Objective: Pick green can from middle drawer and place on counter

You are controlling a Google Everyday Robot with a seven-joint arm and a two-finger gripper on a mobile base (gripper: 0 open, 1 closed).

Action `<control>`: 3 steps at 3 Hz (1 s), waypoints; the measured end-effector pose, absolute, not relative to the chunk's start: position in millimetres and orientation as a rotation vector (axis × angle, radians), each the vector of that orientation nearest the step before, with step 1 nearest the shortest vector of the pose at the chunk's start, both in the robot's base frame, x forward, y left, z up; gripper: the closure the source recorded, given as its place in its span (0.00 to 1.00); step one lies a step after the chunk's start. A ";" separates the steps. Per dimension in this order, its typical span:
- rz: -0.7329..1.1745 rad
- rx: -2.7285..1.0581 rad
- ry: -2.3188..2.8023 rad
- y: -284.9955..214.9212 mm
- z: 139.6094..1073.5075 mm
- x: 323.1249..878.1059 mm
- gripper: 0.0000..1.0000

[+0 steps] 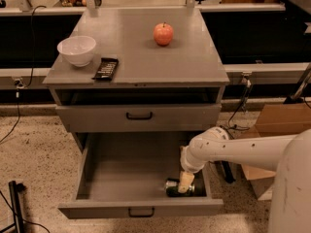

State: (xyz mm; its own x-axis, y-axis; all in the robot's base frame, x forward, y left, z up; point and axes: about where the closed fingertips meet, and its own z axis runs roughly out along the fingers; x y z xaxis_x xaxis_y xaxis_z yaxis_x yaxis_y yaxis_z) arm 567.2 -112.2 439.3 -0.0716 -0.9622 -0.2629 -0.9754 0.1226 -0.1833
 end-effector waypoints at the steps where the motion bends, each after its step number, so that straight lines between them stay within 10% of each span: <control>1: 0.102 -1.879 2.108 -119.2 417.6 564.9 0.00; 3: 0.101 -1.945 2.172 -122.8 373.4 559.0 0.33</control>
Offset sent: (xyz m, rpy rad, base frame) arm -0.0048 -0.0110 -0.0662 -0.0415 0.0889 -0.0001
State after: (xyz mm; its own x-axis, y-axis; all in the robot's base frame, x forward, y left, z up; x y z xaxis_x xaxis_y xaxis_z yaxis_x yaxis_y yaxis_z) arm 559.0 -122.8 373.4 -0.0973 -0.9726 -0.2110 -0.9880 0.1199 -0.0971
